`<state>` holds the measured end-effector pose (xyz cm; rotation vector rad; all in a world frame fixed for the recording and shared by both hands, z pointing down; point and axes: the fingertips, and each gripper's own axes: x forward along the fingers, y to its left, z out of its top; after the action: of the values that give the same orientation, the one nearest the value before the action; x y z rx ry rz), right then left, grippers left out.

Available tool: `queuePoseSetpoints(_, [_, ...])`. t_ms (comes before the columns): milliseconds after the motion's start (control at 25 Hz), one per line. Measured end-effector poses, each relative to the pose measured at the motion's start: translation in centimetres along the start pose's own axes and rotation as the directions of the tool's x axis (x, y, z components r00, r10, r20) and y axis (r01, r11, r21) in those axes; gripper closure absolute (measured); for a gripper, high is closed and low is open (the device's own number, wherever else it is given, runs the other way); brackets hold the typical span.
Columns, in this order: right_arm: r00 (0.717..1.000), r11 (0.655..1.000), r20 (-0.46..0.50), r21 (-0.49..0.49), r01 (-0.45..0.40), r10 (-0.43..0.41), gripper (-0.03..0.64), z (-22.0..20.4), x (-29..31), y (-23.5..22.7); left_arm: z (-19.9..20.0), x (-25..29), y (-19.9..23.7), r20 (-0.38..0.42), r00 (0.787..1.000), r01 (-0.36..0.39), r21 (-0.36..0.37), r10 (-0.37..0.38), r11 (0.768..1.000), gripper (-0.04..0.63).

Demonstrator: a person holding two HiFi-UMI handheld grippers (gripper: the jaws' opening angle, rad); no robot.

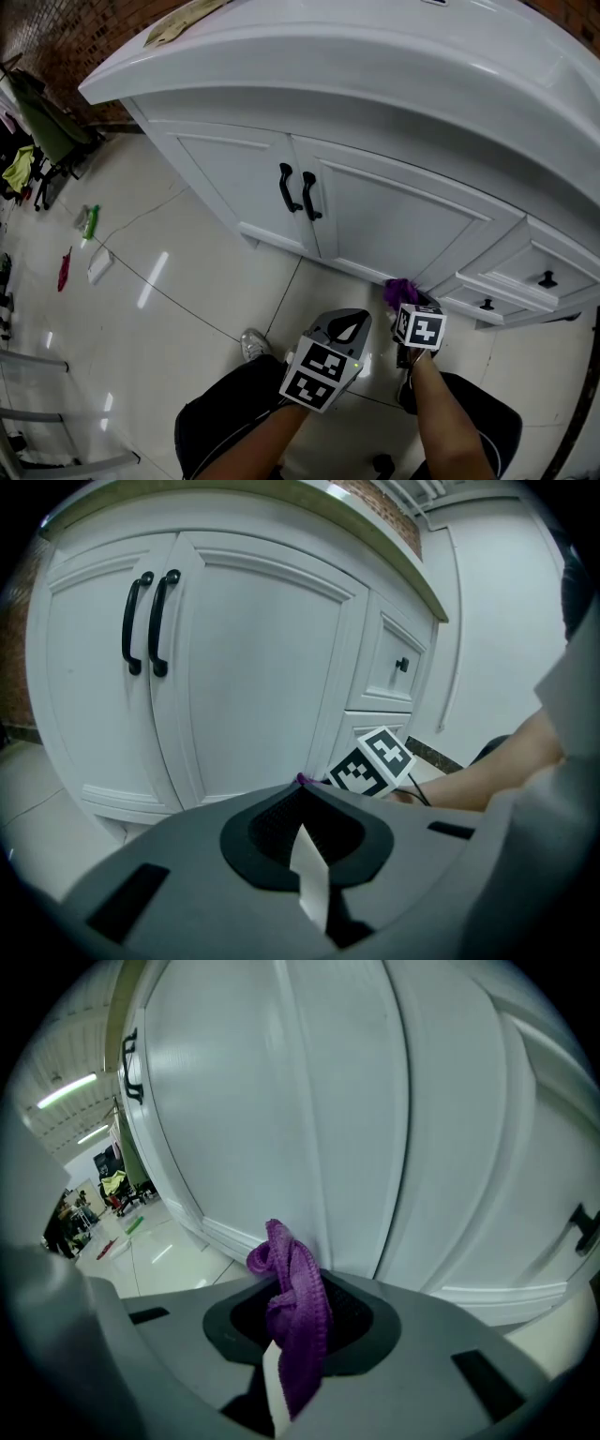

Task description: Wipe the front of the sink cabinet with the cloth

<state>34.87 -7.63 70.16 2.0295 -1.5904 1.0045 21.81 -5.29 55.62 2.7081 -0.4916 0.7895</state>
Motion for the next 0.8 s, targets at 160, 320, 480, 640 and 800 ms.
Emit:
queuePoseSetpoints(160, [0.997,0.999,0.071,0.032,0.000,-0.002,0.520,2.4,-2.2,0.2,0.5,-1.0,-0.5,0.012,1.000,-0.006,-0.004,0.006,1.000,0.591])
queuePoseSetpoints(320, [0.991,0.999,0.131,0.031,-0.013,0.009,0.520,5.0,-5.1,0.8,1.5,-1.7,-1.4,0.030,1.000,-0.005,-0.002,0.005,1.000,0.591])
queuePoseSetpoints(480, [0.981,1.000,0.192,0.022,-0.019,0.014,0.520,7.9,-8.5,1.4,2.4,-2.5,-2.3,0.040,0.999,-0.006,0.001,0.006,1.000,0.591])
queuePoseSetpoints(640, [0.963,1.000,0.269,0.008,-0.019,0.016,0.520,11.6,-12.0,2.0,3.1,-3.3,-2.9,0.056,0.998,-0.013,0.006,0.013,1.000,0.591])
queuePoseSetpoints(800, [0.936,0.998,0.352,-0.059,0.016,0.006,0.520,15.6,-15.9,2.9,3.8,-4.6,-3.5,0.077,0.997,-0.014,0.014,0.012,1.000,0.591])
